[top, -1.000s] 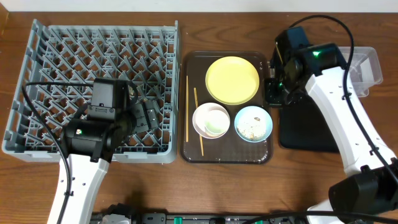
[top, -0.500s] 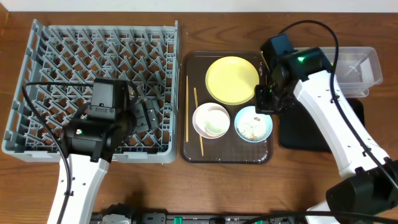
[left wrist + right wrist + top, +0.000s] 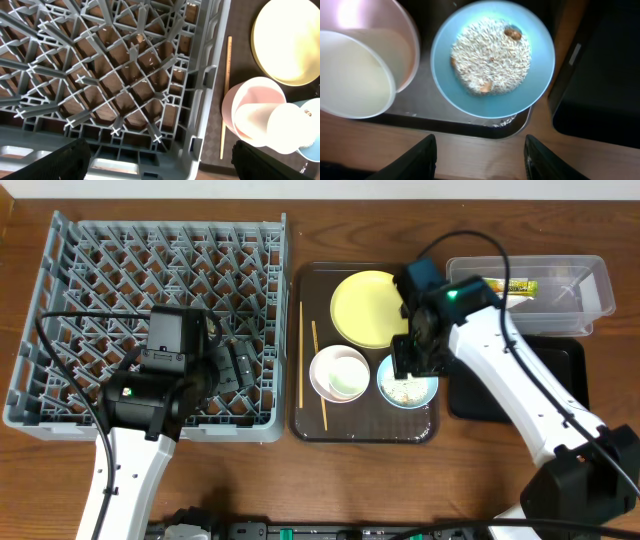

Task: Sort waste into correct bins and load items into the dishwasher
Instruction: 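Move the right gripper to the blue rice bowl and grasp its rim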

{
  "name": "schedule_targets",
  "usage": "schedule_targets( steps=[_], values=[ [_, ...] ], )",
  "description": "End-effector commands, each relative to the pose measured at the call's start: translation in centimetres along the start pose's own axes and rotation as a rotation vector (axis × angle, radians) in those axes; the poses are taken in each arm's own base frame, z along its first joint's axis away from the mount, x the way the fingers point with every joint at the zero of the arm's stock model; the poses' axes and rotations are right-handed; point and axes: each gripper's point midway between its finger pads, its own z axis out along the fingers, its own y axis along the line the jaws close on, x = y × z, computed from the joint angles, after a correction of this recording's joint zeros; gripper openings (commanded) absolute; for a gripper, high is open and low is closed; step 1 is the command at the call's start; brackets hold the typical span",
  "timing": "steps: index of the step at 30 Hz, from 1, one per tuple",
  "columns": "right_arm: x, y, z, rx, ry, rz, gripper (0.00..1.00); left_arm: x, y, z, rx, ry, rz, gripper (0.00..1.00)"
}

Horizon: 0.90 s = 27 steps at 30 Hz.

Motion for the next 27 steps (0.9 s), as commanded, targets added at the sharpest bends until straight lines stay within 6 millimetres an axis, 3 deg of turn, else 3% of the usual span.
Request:
schedule_targets(
  steps=[1, 5, 11, 17, 23, 27],
  values=[
    [1.0, 0.4, 2.4, 0.029, 0.013, -0.050, 0.53, -0.4, -0.1, -0.4, 0.000, -0.013, 0.007, 0.94],
    [1.5, 1.3, 4.9, 0.051, -0.012, -0.133, 0.51, -0.4, -0.1, -0.4, 0.000, -0.013, 0.007, 0.94],
    [1.4, 2.3, 7.8, 0.061, -0.080, -0.166, 0.39, -0.4, -0.1, -0.4, 0.000, -0.013, 0.007, 0.94],
    [1.7, 2.6, 10.0, 0.044, -0.112, -0.184, 0.38, -0.4, -0.1, -0.4, -0.001, -0.010, 0.006, 0.94],
    [1.5, 3.1, 10.6, 0.032, -0.141, -0.197, 0.25, -0.3, -0.1, -0.4, -0.001, -0.009, 0.006, 0.94],
    [1.3, 3.5, 10.6, 0.029, -0.156, -0.200, 0.06, -0.3, -0.1, -0.4, -0.001, -0.009, 0.006, 0.94]
  ],
)
